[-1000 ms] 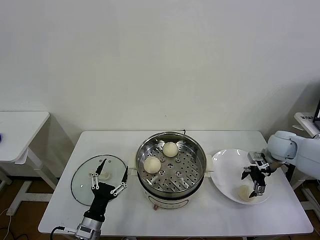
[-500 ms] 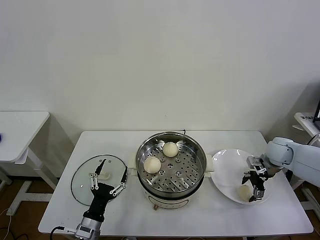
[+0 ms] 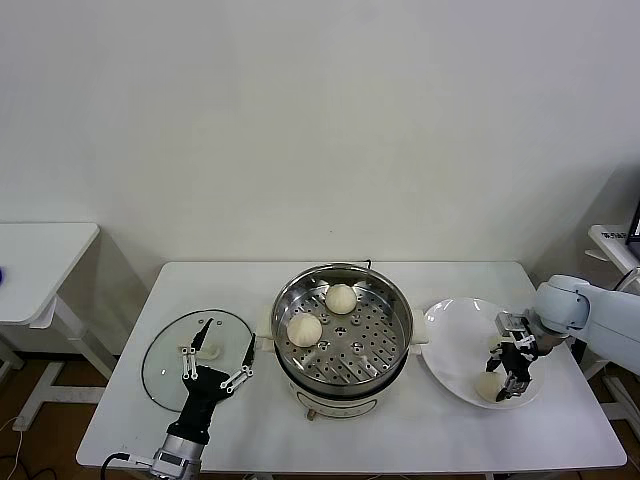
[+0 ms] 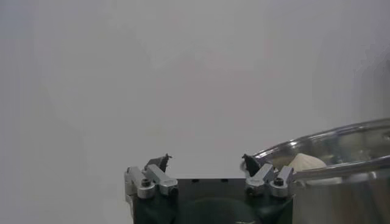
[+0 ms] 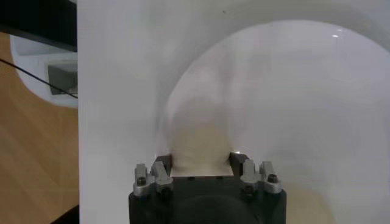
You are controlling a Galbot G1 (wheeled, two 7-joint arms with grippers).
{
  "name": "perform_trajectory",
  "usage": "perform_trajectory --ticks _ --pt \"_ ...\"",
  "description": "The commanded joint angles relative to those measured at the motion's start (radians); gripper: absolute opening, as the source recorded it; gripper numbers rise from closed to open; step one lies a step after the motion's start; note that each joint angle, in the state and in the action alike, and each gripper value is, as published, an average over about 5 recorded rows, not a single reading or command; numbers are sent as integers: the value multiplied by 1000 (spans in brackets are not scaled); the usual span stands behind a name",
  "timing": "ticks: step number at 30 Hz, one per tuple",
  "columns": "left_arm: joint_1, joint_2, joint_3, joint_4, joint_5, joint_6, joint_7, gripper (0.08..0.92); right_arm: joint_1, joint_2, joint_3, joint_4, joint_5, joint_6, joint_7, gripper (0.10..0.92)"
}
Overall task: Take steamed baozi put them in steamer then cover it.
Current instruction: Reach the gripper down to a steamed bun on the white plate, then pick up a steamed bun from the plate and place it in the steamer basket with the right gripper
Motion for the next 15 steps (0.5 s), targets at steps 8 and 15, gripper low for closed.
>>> perform_trajectory --ticks 8,15 --pt "1 5 9 -15 -1 1 -2 823 529 82 -221 144 58 188 -75 646" --pt "4 9 11 -18 -1 -2 -3 823 721 224 -262 251 85 375 -69 653"
